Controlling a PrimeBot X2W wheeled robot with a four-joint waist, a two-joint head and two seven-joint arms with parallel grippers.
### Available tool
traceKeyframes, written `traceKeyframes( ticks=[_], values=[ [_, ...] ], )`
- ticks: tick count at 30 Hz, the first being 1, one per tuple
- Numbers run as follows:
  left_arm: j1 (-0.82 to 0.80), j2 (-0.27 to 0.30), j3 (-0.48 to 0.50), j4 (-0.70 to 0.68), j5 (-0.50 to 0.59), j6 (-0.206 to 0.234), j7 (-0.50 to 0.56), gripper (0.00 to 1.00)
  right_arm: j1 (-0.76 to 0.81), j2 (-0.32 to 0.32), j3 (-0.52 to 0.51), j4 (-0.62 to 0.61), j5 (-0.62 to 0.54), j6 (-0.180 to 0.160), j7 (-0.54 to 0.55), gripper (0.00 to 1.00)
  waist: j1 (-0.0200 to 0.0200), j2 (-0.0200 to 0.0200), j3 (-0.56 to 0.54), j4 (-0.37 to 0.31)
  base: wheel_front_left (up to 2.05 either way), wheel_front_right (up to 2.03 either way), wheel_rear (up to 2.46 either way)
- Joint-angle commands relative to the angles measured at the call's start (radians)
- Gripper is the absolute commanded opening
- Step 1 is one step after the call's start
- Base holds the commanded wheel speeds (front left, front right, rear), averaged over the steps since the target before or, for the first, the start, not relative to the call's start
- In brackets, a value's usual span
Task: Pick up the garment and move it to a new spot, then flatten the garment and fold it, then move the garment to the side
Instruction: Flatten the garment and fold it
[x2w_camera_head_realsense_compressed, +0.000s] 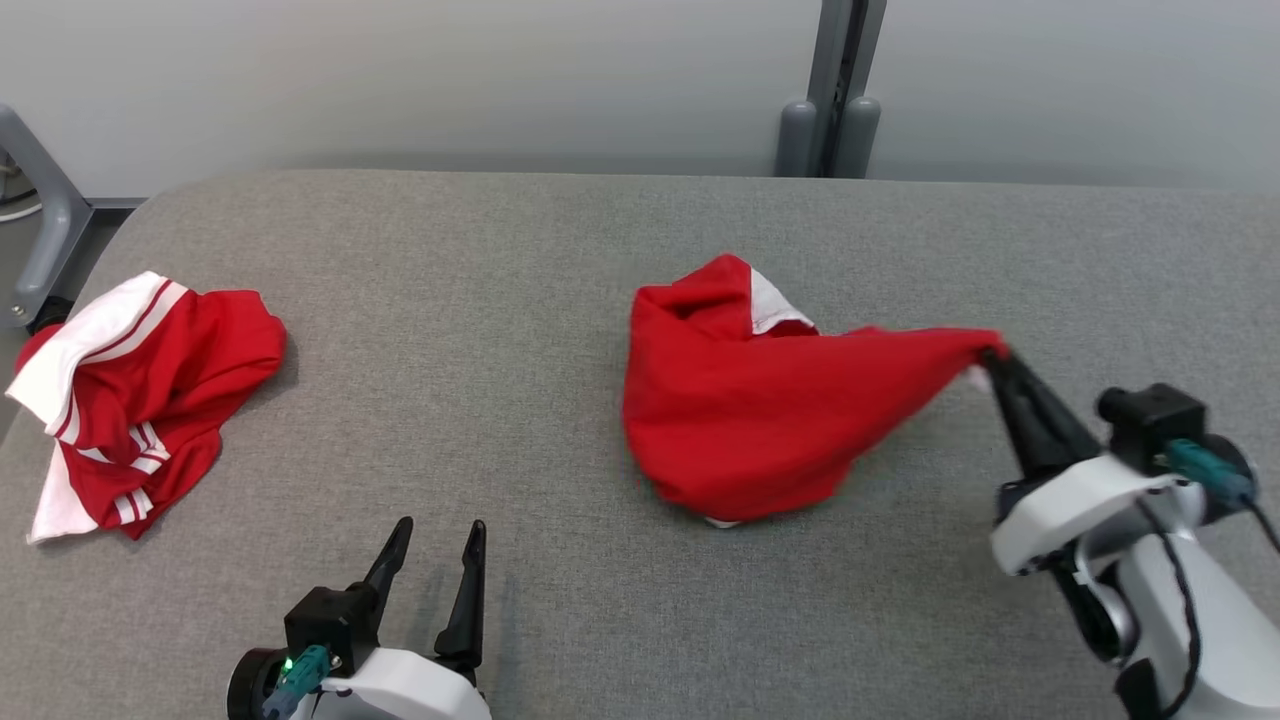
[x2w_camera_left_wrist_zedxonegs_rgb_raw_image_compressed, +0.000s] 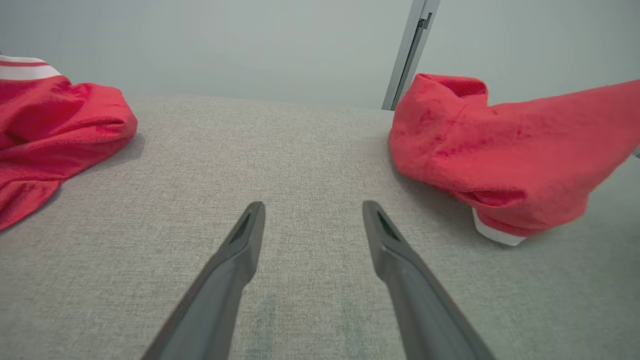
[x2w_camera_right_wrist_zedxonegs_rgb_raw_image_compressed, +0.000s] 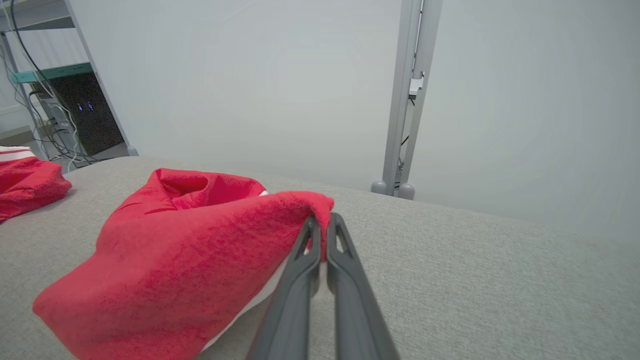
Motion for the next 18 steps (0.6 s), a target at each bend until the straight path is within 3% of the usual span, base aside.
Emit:
traceKeyframes(
  ticks=[1, 10, 16, 17, 18],
  values=[
    [-0.013, 0.004, -0.003, -0.004, 0.008, -0.003, -0.002, 1.0, 0.024, -0.009, -0.071, 0.018, -0.043, 0.0, 0.0, 0.0, 0.0, -0.0001, 0.002, -0.003, 0.0, 0.0, 0.0],
    [-0.032, 0.004, -0.029, 0.001, 0.007, -0.009, -0.002, 1.0, 0.082, 0.008, -0.264, 0.139, -0.159, 0.0, 0.0, 0.0, 0.0, -0.0001, 0.018, -0.015, 0.0, 0.0, 0.0],
    [-0.039, 0.004, -0.032, 0.003, 0.01, -0.008, -0.002, 1.0, 0.1, 0.049, -0.348, 0.137, -0.207, 0.0, 0.0, 0.0, 0.0, -0.0001, 0.028, -0.032, 0.0, 0.0, 0.0],
    [-0.04, 0.004, -0.03, 0.004, 0.012, -0.009, -0.002, 1.0, 0.101, 0.054, -0.357, 0.136, -0.215, 0.0, 0.0, 0.16, 0.0, -0.0001, 0.028, -0.036, 0.0, 0.0, 0.0],
    [-0.04, 0.004, -0.028, 0.006, 0.013, -0.01, -0.002, 1.0, 0.103, 0.058, -0.365, 0.144, -0.225, 0.0, 0.0, 0.5, 0.0, -0.0001, 0.028, -0.038, 0.0, 0.0, 0.0]
  ],
)
